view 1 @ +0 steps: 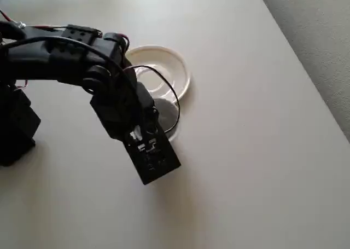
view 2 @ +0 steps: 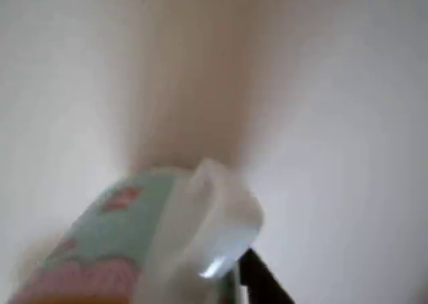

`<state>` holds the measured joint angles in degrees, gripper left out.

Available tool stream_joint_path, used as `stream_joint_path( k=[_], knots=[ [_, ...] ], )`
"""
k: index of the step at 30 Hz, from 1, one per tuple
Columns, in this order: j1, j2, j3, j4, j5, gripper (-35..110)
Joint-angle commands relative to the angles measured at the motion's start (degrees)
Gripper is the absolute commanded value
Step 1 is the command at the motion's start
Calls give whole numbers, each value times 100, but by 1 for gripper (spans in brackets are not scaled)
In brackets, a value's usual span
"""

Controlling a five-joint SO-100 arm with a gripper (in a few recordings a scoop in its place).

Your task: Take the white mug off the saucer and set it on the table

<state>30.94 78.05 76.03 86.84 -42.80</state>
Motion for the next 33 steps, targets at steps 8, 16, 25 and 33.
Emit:
stream_joint_path(
  k=[8, 16, 25, 33],
  knots=[
    [26, 809, -457, 299, -62, 19],
    [-229, 2285, -466, 598, 97, 19],
    [-1696, 4465, 272, 712, 2443, -2],
    [-2373, 5880, 4359, -1380, 3867, -2]
  ],
)
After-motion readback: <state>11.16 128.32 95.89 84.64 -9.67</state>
